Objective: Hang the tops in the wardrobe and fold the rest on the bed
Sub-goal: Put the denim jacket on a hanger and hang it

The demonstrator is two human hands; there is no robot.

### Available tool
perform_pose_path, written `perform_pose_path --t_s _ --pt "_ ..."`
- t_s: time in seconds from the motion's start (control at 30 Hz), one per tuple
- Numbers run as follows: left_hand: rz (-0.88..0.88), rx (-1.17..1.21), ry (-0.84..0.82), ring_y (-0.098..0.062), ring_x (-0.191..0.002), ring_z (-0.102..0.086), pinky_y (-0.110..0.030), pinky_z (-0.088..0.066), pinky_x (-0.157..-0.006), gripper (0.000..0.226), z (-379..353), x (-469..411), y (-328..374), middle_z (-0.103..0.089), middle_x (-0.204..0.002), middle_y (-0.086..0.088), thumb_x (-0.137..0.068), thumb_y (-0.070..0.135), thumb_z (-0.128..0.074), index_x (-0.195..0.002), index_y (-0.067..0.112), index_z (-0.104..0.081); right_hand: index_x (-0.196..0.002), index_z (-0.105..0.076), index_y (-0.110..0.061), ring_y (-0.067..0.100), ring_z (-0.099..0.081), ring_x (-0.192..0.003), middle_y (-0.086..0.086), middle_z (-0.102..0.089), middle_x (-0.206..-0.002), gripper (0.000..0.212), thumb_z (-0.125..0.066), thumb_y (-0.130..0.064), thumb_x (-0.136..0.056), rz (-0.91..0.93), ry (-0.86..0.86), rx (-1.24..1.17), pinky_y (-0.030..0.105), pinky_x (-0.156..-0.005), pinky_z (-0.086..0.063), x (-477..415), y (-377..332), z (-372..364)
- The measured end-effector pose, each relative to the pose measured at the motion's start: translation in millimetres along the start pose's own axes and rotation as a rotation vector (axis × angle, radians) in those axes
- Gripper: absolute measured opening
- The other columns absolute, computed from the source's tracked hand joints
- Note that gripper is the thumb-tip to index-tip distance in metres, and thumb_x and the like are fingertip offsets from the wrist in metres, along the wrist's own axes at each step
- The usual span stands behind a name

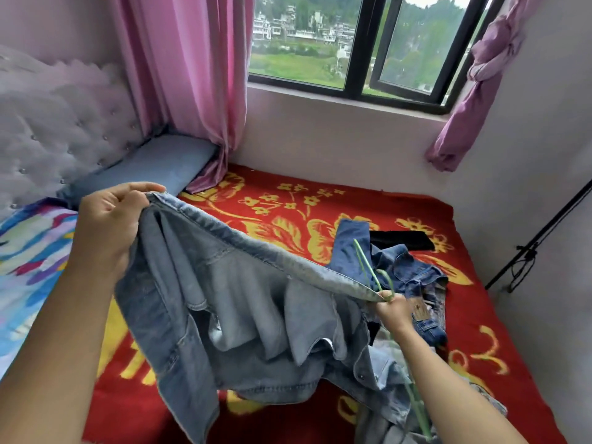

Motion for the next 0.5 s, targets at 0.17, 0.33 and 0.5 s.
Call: perform_pose_path --t_s 0.17,0.33,0.5 --pt "0.042 0.023 0.042 -0.001 -0.059 -0.054 -0.013 -0.045 -0.060 0.034 16 -7 -10 -0.066 -0.059 0.014 -0.066 0.015 -0.044 -0.062 0.031 -0.074 -0.062 -0.053 -0.010 0.010 -0.038 -0.052 -0.003 -0.045 -0.050 0.025 -0.059 0.004 -0.081 -0.066 -0.383 -0.176 0.018 -0.046 -0.027 10 -10 -9" --pt "0.093 -0.023 0.059 -0.008 -0.063 -0.051 -0.015 -0.044 -0.058 0.034 29 -6 -30 -0.066 -0.058 0.015 -0.066 0.016 -0.045 -0.061 0.034 -0.074 -0.079 -0.061 -0.005 0.012 -0.050 -0.062 0.001 -0.060 -0.064 0.004 -0.065 -0.003 -0.078 -0.131 -0.577 -0.199 0.017 -0.051 -0.035 15 -2 -14" --pt "0.145 -0.021 0.071 -0.004 -0.061 -0.054 -0.015 -0.046 -0.060 0.034 44 -13 -45 -0.066 -0.058 0.015 -0.067 0.017 -0.044 -0.062 0.033 -0.074 -0.092 -0.061 0.006 0.022 -0.066 -0.059 0.019 -0.067 -0.077 0.067 -0.090 -0.013 -0.035 -0.121 -0.747 -0.509 0.027 -0.050 -0.055 2 -39 22"
Point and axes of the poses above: each hand's wrist, its own x-axis away from the middle knuckle, its own z-axis out of the back of the hand, y = z × x, the point moved 9 cm from there along -x, towards the middle knuckle
